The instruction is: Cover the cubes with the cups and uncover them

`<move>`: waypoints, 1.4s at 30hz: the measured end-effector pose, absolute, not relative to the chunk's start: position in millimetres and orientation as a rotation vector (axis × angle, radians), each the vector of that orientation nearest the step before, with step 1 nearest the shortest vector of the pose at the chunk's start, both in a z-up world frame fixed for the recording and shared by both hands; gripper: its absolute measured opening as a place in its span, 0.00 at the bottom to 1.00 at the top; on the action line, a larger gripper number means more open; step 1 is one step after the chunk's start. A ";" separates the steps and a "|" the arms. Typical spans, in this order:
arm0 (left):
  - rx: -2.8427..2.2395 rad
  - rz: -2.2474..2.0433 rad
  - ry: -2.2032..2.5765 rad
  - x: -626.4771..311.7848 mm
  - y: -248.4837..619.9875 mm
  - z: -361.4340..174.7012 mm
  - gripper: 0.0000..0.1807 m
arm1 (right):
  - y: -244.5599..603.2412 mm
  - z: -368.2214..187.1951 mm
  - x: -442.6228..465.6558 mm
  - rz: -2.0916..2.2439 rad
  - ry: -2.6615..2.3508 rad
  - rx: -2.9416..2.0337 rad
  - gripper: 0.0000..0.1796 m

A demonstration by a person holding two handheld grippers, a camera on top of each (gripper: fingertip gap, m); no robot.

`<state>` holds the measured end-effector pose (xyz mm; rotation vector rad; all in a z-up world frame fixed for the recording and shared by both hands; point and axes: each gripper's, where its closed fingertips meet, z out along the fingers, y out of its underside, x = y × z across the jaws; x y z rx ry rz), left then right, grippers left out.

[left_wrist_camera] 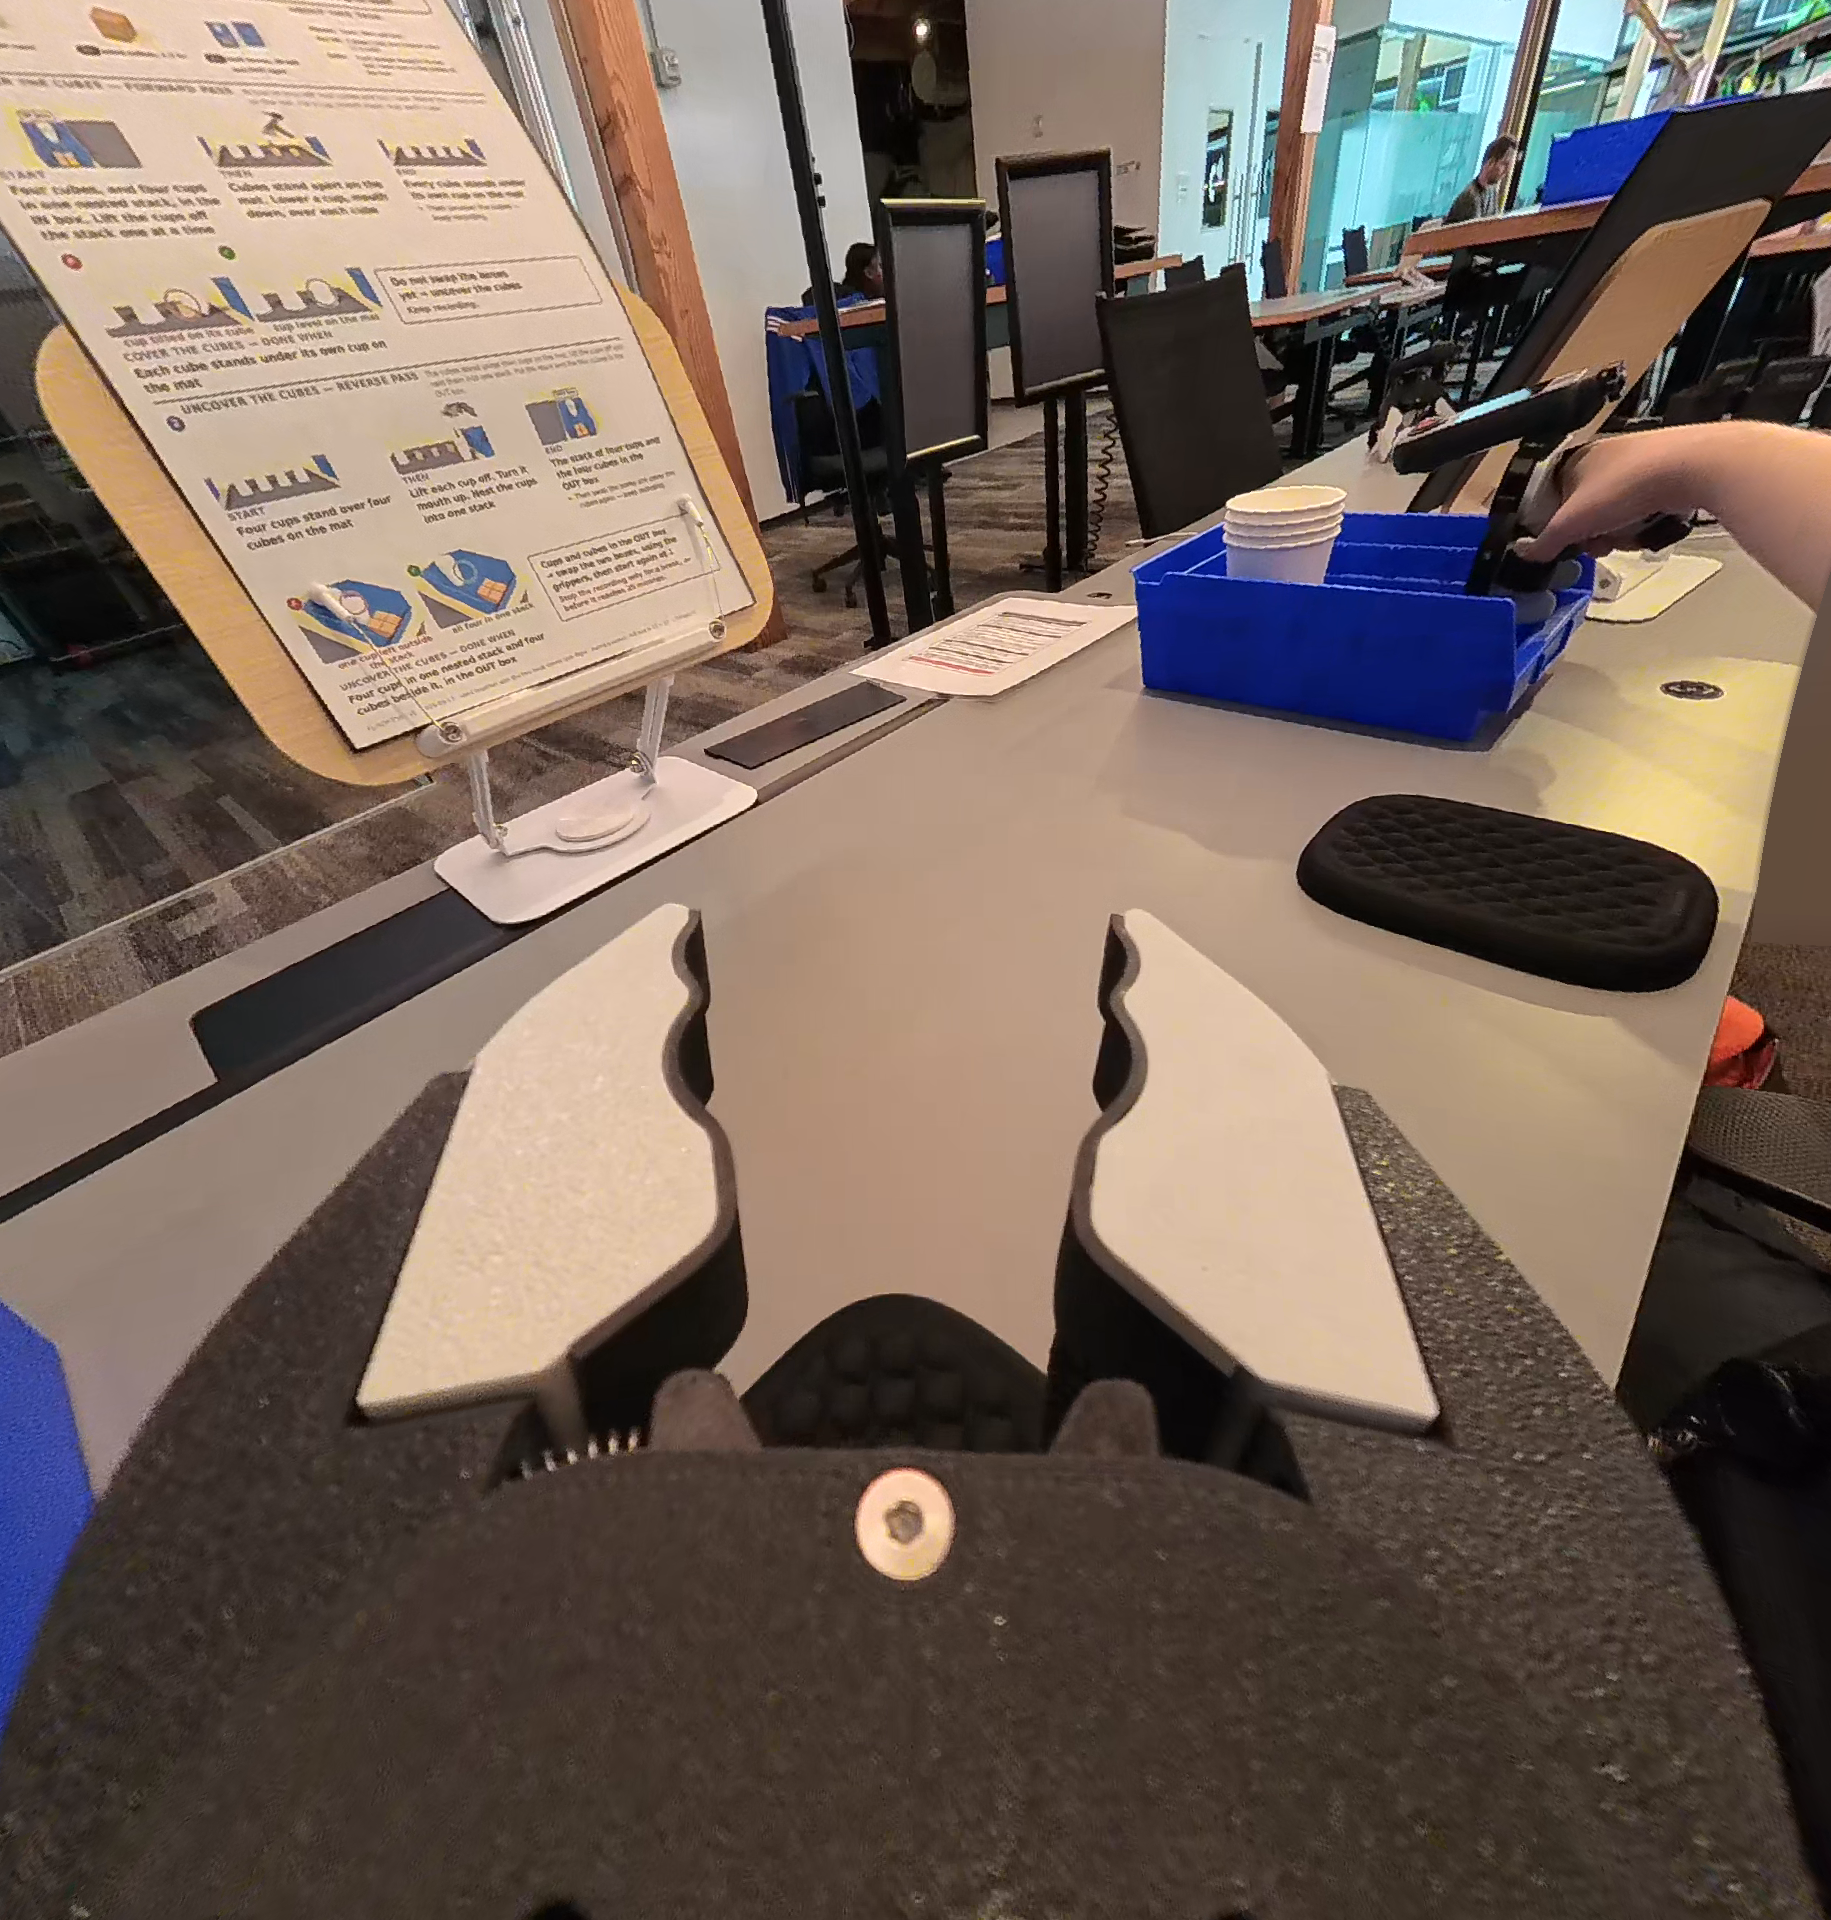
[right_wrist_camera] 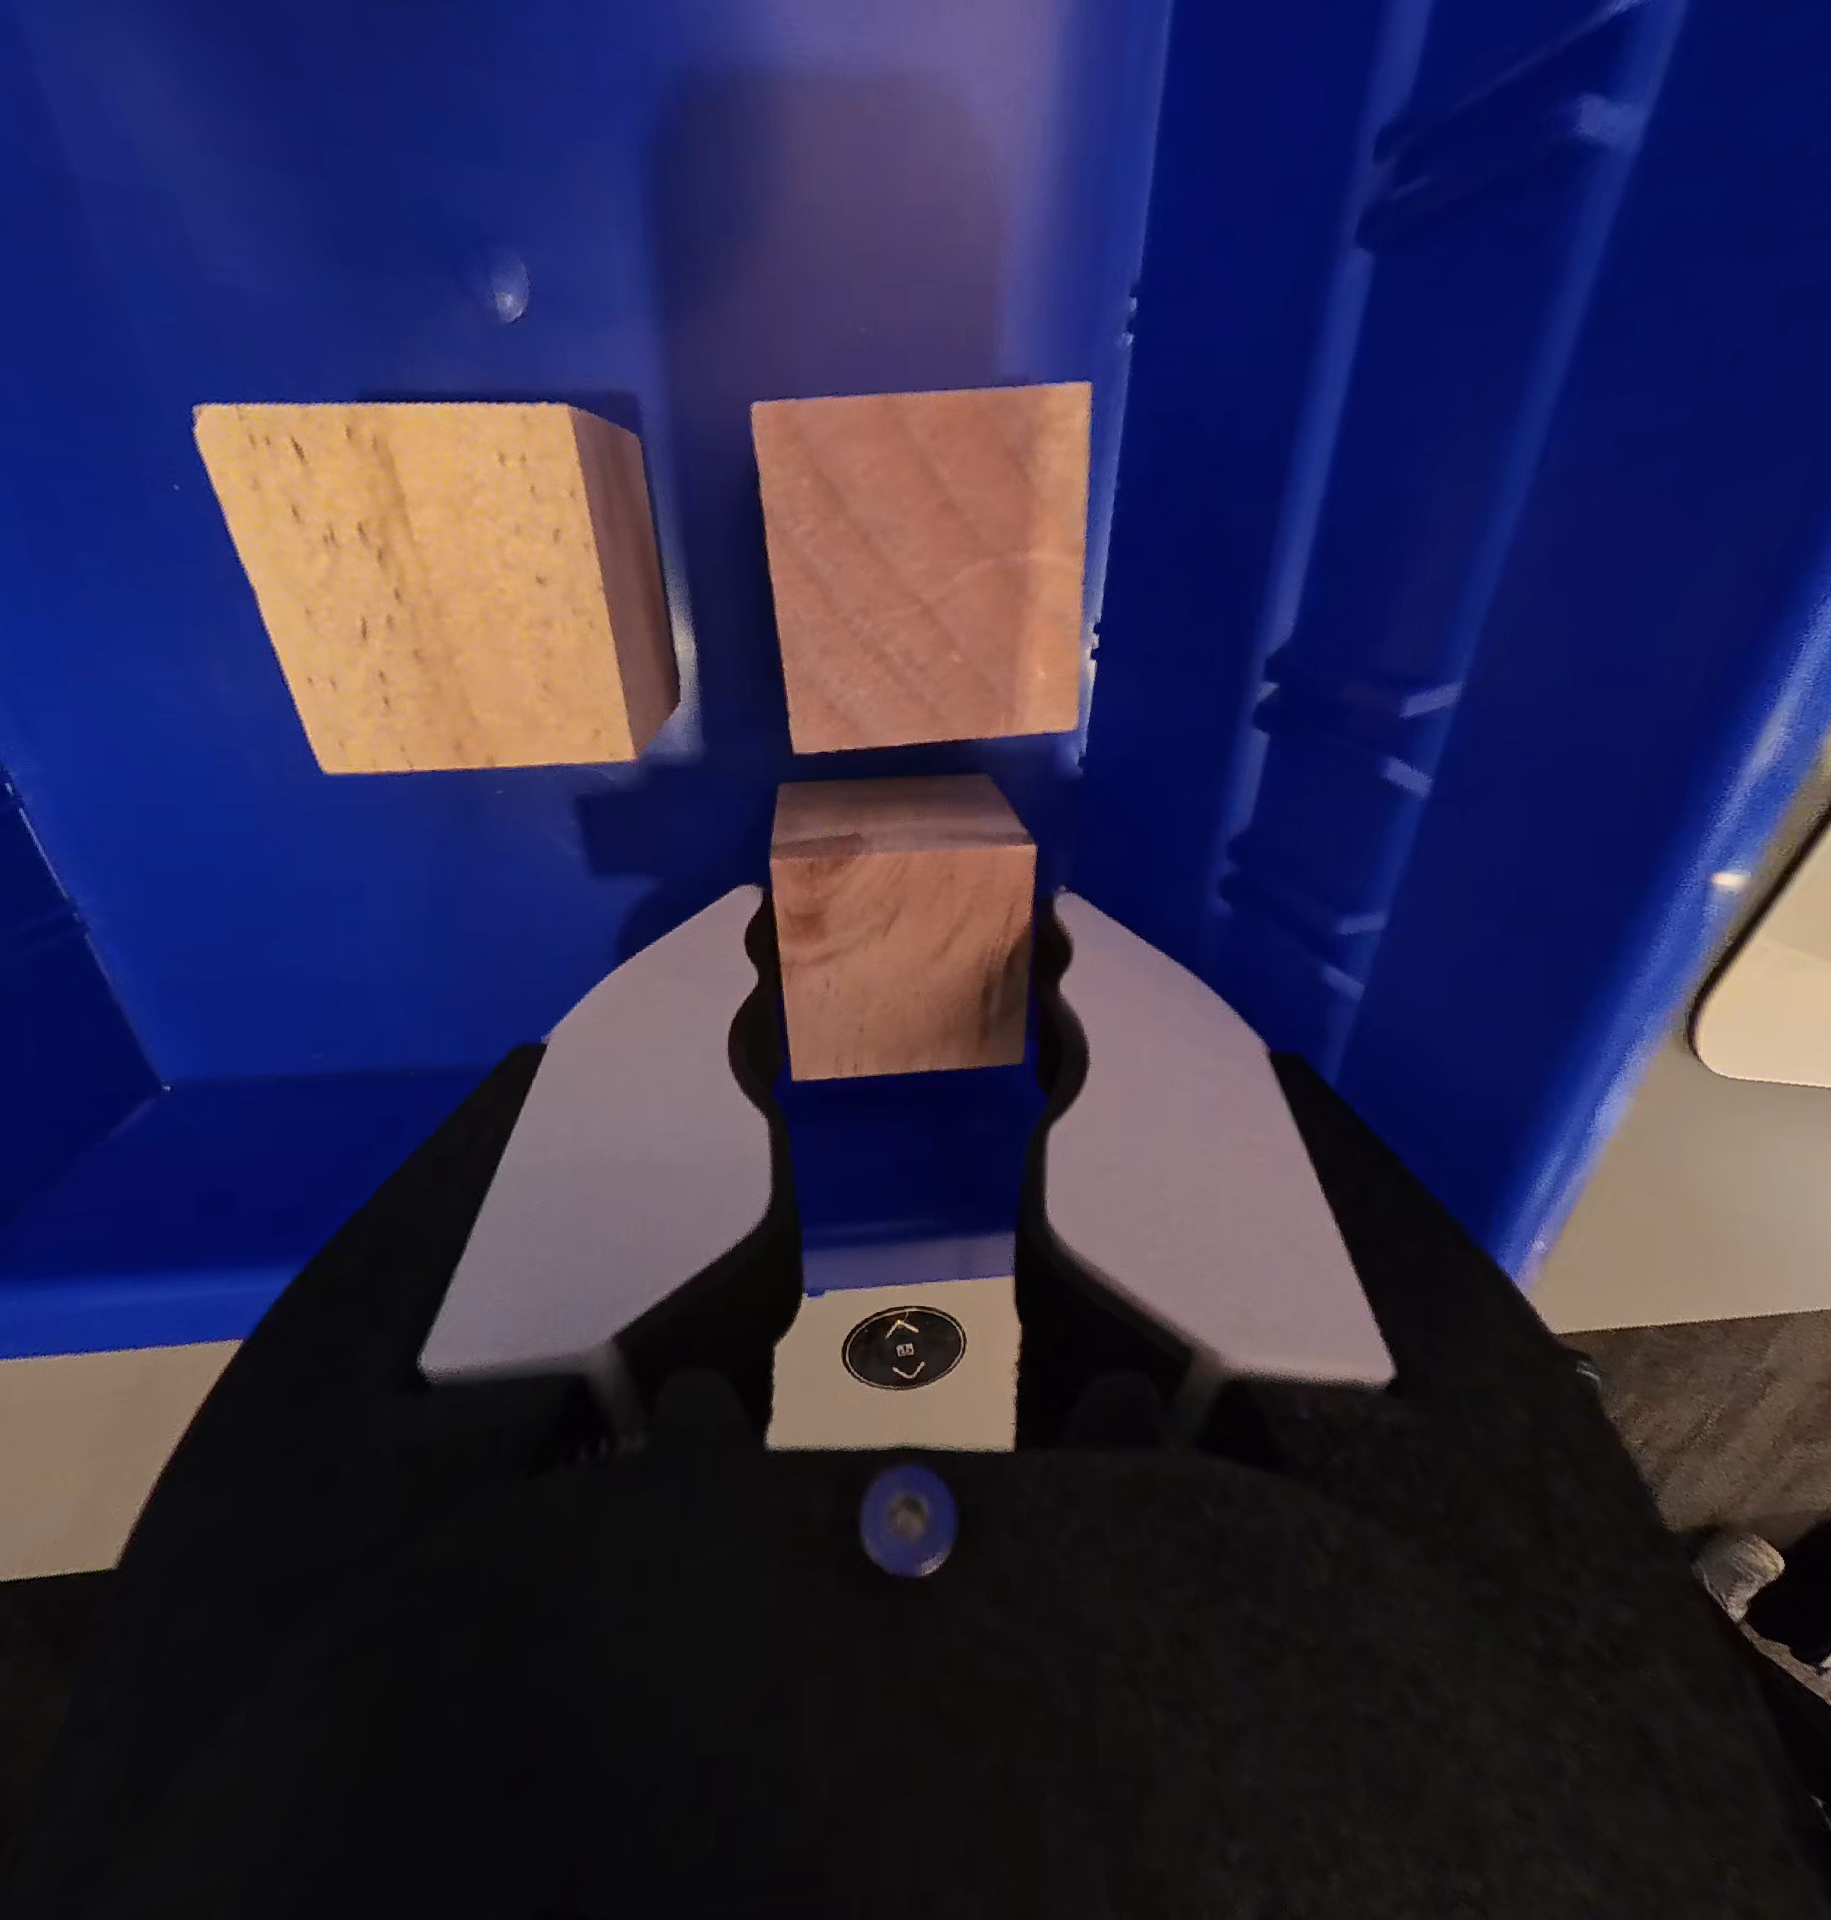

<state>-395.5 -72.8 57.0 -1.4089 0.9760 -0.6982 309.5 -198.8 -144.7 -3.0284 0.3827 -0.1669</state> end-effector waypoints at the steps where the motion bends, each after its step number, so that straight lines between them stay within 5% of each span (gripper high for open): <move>1: -1.408 -0.698 0.972 -397.4 -73.1 56.8 0.40 | -198.6 -141.8 309.7 -0.173 0.391 -3.018 0.26; 10: -1.380 -0.693 0.911 -425.7 -74.4 59.1 0.40 | -172.9 3.9 250.9 -0.448 0.164 -2.835 0.29; 18: -1.403 -0.657 0.823 -459.9 -72.0 51.0 0.39 | -39.9 108.4 1.0 -0.255 -0.680 -2.513 0.28; 29: -1.470 -0.570 0.762 -499.6 -78.2 35.6 0.39 | 91.2 8.6 -333.1 0.134 -1.674 -2.111 0.30; 42: -1.478 -0.566 0.697 -527.9 -85.7 32.1 0.39 | 157.3 -126.2 -395.3 0.066 -1.874 -2.196 0.38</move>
